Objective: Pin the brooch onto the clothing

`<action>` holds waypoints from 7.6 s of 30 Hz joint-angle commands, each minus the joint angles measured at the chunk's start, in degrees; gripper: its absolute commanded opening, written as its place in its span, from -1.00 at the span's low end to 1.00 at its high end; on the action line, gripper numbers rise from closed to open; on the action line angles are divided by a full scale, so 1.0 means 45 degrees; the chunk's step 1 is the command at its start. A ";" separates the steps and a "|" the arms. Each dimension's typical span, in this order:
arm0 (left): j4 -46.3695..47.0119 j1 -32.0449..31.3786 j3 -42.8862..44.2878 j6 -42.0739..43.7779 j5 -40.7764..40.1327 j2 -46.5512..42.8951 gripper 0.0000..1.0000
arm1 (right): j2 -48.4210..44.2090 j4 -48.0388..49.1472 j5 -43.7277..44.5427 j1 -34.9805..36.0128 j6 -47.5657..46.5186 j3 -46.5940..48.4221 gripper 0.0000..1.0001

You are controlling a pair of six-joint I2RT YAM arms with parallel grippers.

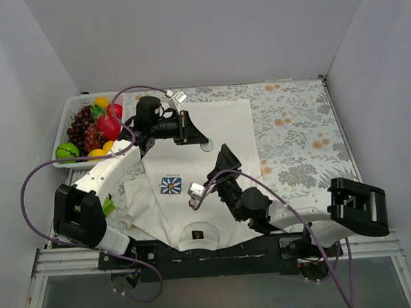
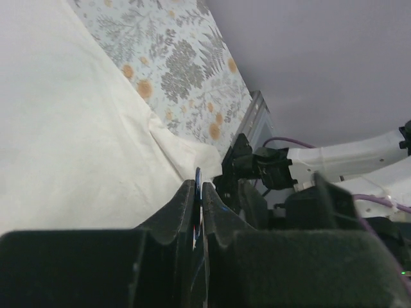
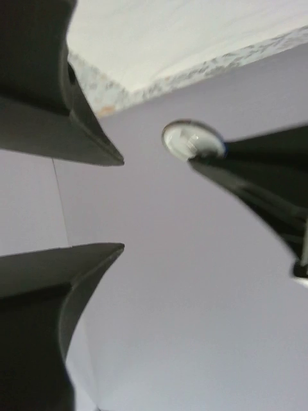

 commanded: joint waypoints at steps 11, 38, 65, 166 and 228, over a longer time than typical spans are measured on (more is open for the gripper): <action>0.3234 0.0199 -0.2473 -0.2074 -0.4706 -0.3640 -1.00 | -0.6247 -1.2873 -0.8220 -0.5054 2.2862 0.3675 0.78; 0.9275 0.0160 -0.5778 -0.4640 -0.4533 -0.6240 -1.00 | -0.2383 -0.4981 -1.7174 -0.8261 3.3364 0.3615 0.21; 0.7522 0.0160 -0.4767 -0.3530 -0.3887 -0.6260 -0.72 | -0.1092 -0.6573 -1.7486 -0.8456 3.3074 0.5489 -0.97; 1.1366 -0.1930 -0.4821 -0.3820 -0.3927 -0.4248 -1.00 | -0.3027 -0.3478 -1.9927 -1.0430 3.4047 0.2834 -0.83; 0.2143 -0.0992 -0.1654 0.2041 0.1094 -0.3446 -1.00 | -0.3591 -1.3365 -2.2838 -1.0527 2.5801 0.6255 -0.44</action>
